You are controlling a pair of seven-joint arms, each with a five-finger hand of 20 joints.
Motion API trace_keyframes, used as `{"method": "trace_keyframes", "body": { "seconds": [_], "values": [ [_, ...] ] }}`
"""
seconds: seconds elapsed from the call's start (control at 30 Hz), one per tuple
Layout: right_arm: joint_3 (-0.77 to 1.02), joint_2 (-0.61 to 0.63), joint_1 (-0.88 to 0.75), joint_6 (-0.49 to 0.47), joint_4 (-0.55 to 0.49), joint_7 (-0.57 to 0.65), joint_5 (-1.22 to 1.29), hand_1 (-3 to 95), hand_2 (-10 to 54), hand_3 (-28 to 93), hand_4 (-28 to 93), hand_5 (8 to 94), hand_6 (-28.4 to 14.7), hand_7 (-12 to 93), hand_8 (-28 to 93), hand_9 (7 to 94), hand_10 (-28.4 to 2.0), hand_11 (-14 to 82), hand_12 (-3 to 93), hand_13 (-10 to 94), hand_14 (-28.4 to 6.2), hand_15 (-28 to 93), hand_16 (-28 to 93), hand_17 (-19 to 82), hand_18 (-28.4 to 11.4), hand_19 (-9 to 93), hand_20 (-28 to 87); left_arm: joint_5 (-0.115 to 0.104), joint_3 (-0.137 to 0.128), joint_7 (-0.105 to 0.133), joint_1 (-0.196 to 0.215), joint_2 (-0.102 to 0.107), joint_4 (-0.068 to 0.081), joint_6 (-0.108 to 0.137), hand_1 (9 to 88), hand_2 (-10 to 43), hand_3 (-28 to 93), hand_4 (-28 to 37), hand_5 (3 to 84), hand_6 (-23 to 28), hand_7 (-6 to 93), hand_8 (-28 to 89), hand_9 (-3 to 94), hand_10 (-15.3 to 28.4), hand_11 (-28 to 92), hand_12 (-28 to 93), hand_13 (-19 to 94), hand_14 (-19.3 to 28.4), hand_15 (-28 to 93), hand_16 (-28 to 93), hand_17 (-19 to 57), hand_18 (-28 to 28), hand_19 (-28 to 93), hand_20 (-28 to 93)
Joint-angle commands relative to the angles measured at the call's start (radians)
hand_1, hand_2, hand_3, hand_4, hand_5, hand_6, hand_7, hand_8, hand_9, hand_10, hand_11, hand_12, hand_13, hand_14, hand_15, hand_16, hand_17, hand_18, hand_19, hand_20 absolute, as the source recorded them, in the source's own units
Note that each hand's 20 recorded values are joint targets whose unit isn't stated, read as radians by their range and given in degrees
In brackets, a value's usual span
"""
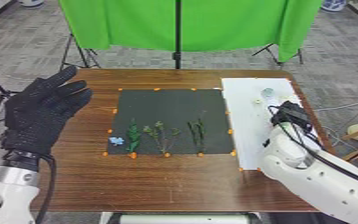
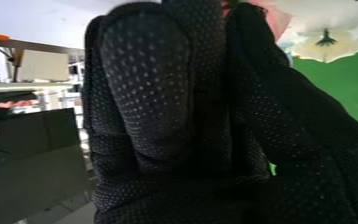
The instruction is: Arrange flowers
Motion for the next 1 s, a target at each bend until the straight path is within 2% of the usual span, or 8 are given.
{"method": "trace_keyframes", "body": {
  "seconds": [0.03, 0.37, 0.5, 0.53, 0.67, 0.8, 0.87, 1.0],
  "values": [
    [-0.045, -0.002, 0.051, 0.078, -0.047, -0.027, -0.080, 58.3, -9.5, 66, -28, 86.7, 1.9, 18, 4, 93.7, -7.1, 14.8, 24.4, 93, -3.0, 48, 20, 51, -14.9, 93, -26, 0.010, -0.009, 0.015, 0.035, -0.002, -0.008, -0.012, 21.9, 8.0, 78, -22.3, 41.2, 12.5, 13.0, -8, 34.6, 22.8, 32, 11, 24, 28.4, 55, -11, -7.0, 28.4, 69, -3],
    [-0.210, -0.116, 0.254, 0.138, -0.092, -0.120, -0.102, 57.8, -9.5, 68, -28, 87.2, 1.7, 18, 5, 93.7, -6.9, 16.3, 23.9, 94, -2.7, 48, 21, 50, -14.9, 93, -22, 0.019, -0.005, 0.004, 0.019, 0.008, -0.007, -0.026, 22.0, 8.0, 77, -22.3, 41.2, 12.5, 12.9, -8, 34.7, 22.8, 32, 11, 24, 28.4, 55, -11, -7.0, 28.4, 70, -3],
    [-0.287, -0.246, 0.356, 0.138, -0.052, -0.199, -0.057, 57.5, -9.5, 68, -28, 87.4, 1.8, 17, 5, 93.7, -6.7, 16.7, 24.0, 94, -2.5, 48, 21, 50, -15.0, 93, -21, 0.022, 0.006, -0.013, -0.018, 0.019, -0.001, -0.034, 22.0, 7.9, 78, -22.4, 41.2, 12.5, 12.9, -8, 34.6, 22.9, 32, 11, 24, 28.4, 55, -11, -6.9, 28.4, 70, -4],
    [-0.289, -0.279, 0.363, 0.128, -0.039, -0.215, -0.053, 57.4, -9.5, 68, -28, 87.4, 1.8, 17, 5, 93.7, -6.7, 16.7, 24.0, 94, -2.5, 48, 21, 49, -15.0, 93, -21, 0.024, 0.016, -0.027, -0.042, 0.021, 0.003, -0.033, 22.0, 7.9, 78, -22.4, 41.2, 12.5, 12.9, -8, 34.6, 22.8, 32, 11, 24, 28.4, 55, -11, -6.9, 28.4, 70, -4],
    [-0.368, -0.393, 0.451, 0.135, 0.033, -0.278, -0.010, 57.2, -9.5, 69, -28, 87.4, 2.0, 18, 6, 93.7, -6.6, 17.1, 23.8, 94, -2.4, 48, 21, 49, -15.0, 93, -20, 0.026, 0.040, -0.035, -0.105, 0.046, 0.015, -0.052, 22.0, 7.9, 78, -22.4, 41.2, 12.5, 12.8, -8, 34.6, 22.8, 32, 11, 24, 28.4, 55, -11, -7.0, 28.4, 70, -4],
    [-0.568, -0.513, 0.616, 0.161, 0.130, -0.328, 0.051, 56.7, -9.5, 69, -28, 87.3, 2.1, 18, 6, 93.7, -6.4, 17.3, 23.8, 94, -2.4, 48, 22, 48, -15.1, 93, -18, 0.025, 0.038, -0.004, -0.106, 0.072, 0.010, -0.059, 22.1, 8.0, 77, -22.5, 41.2, 12.5, 12.8, -8, 34.6, 22.8, 32, 11, 24, 28.4, 55, -11, -6.9, 28.4, 70, -4],
    [-0.663, -0.560, 0.708, 0.202, 0.153, -0.307, 0.138, 56.5, -9.5, 69, -28, 87.4, 2.3, 18, 6, 93.7, -6.0, 17.6, 23.8, 94, -2.3, 49, 22, 48, -15.2, 93, -17, 0.019, 0.069, 0.020, -0.151, 0.094, 0.024, -0.068, 22.0, 7.9, 77, -22.3, 41.2, 12.5, 12.8, -8, 34.6, 22.8, 32, 11, 24, 28.4, 55, -11, -6.9, 28.4, 70, -4],
    [-0.740, -0.605, 0.751, 0.209, 0.166, -0.307, 0.192, 56.1, -9.5, 69, -28, 87.1, 2.8, 18, 5, 93.7, -5.8, 17.8, 23.8, 94, -2.1, 49, 22, 47, -14.9, 93, -16, 0.021, 0.115, 0.000, -0.234, 0.114, 0.041, -0.081, 22.0, 7.9, 77, -22.3, 41.1, 12.4, 12.8, -8, 34.5, 22.7, 32, 11, 24, 28.4, 55, -11, -6.8, 28.4, 70, -4]
  ]
}}
